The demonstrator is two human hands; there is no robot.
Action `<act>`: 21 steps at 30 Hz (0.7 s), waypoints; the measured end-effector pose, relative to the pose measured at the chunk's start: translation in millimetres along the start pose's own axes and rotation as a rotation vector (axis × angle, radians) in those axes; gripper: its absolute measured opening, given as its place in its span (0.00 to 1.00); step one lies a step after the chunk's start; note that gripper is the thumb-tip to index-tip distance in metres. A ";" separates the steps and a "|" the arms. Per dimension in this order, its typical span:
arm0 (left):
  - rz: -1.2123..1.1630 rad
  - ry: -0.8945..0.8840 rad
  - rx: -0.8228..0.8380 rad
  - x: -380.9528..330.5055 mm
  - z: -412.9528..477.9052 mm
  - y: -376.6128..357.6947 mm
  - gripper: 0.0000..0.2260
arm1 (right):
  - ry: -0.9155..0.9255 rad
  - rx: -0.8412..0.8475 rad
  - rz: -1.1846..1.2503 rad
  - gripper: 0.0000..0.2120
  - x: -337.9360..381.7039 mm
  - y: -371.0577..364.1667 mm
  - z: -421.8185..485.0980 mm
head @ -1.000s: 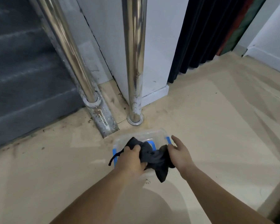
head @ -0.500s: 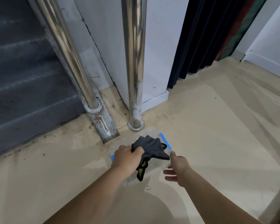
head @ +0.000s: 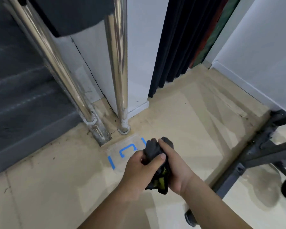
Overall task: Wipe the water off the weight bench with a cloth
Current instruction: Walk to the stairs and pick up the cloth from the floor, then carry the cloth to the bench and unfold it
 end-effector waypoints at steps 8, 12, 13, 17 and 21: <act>0.462 -0.080 0.181 -139.7 -208.8 15.6 0.29 | 0.334 -0.126 0.029 0.13 57.6 -55.4 -266.0; 0.567 -0.249 0.314 -181.4 -289.3 9.0 0.16 | 0.415 -0.211 -0.049 0.15 55.9 -59.7 -369.7; 0.579 -0.278 0.352 -189.4 -309.3 5.8 0.15 | 0.424 -0.243 -0.045 0.16 53.0 -57.2 -396.5; 0.610 -0.425 0.450 -205.4 -394.5 -17.3 0.13 | 0.485 -0.262 0.054 0.16 15.8 -30.4 -505.6; 0.639 -0.539 0.427 -193.8 -483.2 -65.8 0.09 | 0.569 -0.387 0.242 0.15 -47.2 22.0 -602.9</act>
Point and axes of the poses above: each hand's wrist, its own z-axis towards the middle knuckle, its own y-axis out of the back of the hand, x = y × z, the point moved 3 cm from there along z, towards the middle knuckle, and after that the axes turned 6 degrees about z, right-handed, at the moved point
